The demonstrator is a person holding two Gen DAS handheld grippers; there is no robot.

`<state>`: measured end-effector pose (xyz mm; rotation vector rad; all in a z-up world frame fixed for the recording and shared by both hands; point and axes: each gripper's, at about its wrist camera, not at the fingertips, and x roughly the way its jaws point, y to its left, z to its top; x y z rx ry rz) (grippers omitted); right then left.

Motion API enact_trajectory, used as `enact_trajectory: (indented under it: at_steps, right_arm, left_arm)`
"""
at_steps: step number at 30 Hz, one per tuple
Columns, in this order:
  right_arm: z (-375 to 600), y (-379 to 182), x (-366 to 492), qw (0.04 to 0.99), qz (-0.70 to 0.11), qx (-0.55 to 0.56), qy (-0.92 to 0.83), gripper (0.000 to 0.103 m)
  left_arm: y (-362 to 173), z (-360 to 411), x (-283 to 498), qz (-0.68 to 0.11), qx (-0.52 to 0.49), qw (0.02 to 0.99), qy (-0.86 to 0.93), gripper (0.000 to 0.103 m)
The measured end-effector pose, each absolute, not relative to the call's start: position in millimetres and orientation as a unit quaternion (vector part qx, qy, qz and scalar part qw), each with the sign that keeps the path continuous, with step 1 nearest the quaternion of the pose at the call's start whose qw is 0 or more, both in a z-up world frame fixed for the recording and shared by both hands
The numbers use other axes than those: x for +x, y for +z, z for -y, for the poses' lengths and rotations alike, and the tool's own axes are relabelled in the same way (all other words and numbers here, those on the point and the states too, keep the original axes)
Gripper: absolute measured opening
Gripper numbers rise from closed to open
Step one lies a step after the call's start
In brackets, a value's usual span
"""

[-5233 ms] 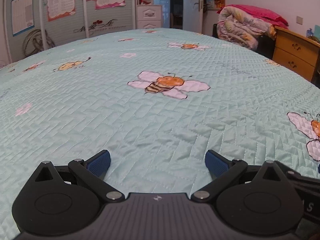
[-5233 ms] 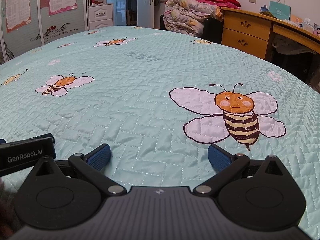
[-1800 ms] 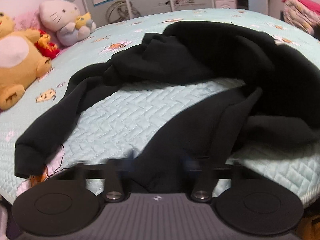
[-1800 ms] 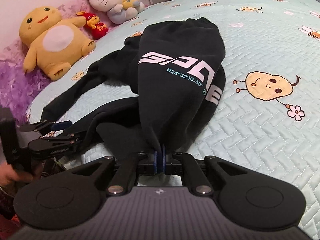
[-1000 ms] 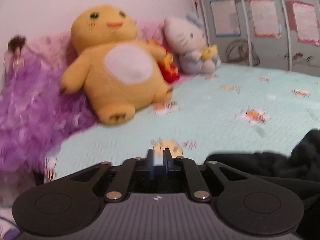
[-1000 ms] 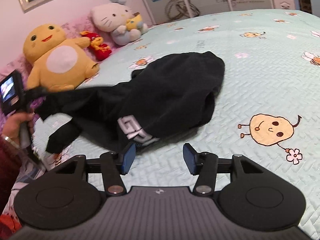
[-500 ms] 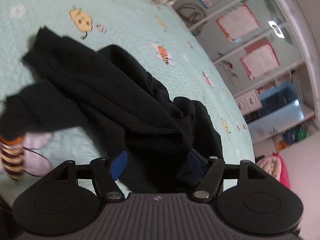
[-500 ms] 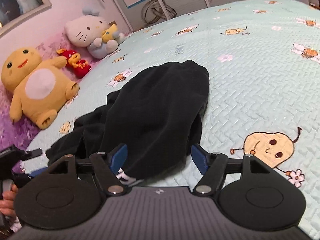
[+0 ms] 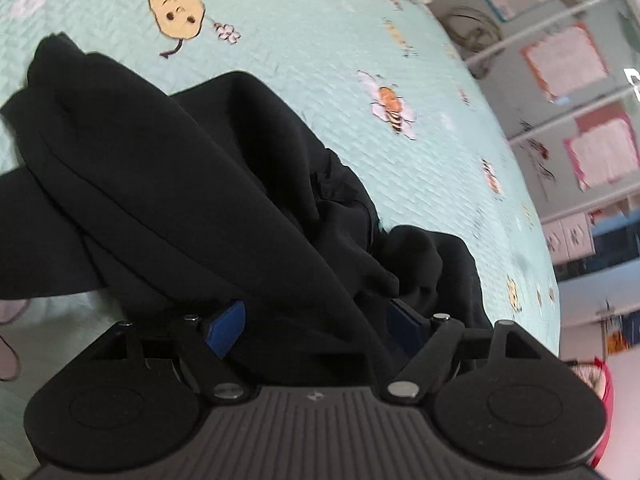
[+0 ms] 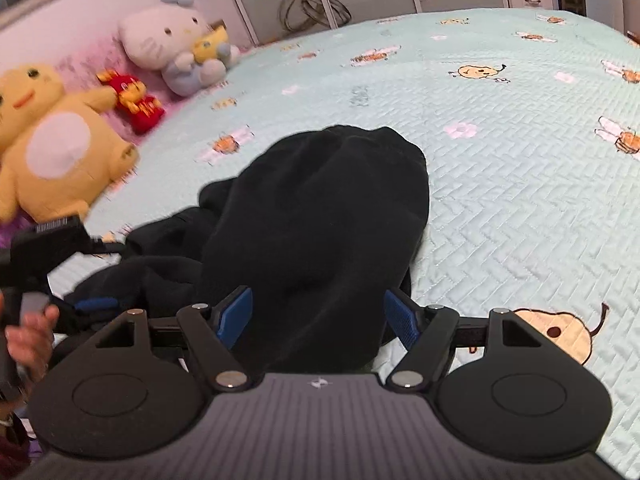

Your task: Fold clothes

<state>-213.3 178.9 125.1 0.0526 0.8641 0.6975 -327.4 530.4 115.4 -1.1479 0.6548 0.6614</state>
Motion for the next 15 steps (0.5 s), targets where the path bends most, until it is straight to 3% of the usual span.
enact_trajectory:
  at_steps: [8,15]
  right_arm:
    - [-216,120,-197,0.849,-0.425,-0.046,0.310,0.073]
    - [-222,116,-190,0.856,-0.418,-0.090,0.291,0.073]
  left_arm:
    - [103,-548,-291,-0.301,-0.534,0.713,0.340,0.082]
    - [86,-554,-258,-0.347,-0.499,0.712,0.351,0.091]
